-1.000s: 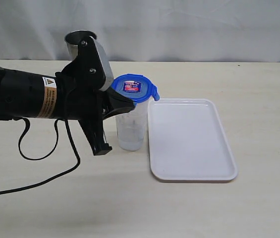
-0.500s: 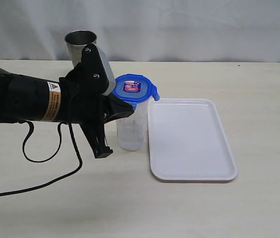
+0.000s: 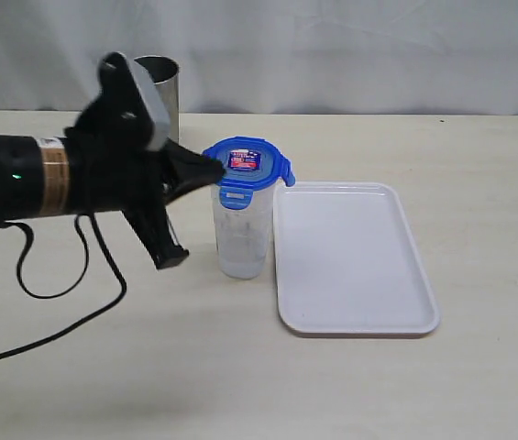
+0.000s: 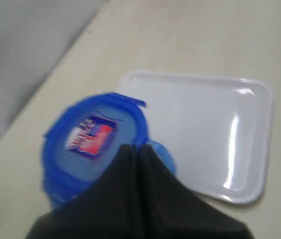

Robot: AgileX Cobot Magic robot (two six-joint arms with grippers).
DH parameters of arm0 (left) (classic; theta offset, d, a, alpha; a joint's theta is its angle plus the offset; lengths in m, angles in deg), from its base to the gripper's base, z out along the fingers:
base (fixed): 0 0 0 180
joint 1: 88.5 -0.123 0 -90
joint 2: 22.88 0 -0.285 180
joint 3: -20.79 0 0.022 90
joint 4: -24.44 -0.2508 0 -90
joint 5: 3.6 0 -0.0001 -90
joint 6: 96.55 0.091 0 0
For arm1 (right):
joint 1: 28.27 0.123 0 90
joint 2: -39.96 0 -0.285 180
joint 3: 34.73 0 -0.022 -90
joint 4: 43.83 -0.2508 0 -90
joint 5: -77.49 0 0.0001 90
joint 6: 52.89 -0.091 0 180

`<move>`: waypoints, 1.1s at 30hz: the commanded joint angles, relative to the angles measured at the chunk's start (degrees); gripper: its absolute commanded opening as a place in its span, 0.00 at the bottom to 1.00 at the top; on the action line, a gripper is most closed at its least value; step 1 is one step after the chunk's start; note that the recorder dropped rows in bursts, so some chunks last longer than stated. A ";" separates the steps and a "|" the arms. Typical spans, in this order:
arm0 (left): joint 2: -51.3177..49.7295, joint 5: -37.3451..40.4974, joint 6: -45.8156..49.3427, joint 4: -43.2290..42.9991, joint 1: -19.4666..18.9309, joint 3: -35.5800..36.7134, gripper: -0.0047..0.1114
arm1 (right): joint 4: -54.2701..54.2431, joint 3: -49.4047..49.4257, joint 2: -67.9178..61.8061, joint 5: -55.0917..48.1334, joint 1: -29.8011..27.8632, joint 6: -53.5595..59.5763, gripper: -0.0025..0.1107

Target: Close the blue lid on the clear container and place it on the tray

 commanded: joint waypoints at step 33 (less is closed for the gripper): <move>-38.76 -39.89 10.29 0.46 -18.77 -9.23 0.74 | -0.09 0.18 0.33 0.19 -0.02 0.00 0.06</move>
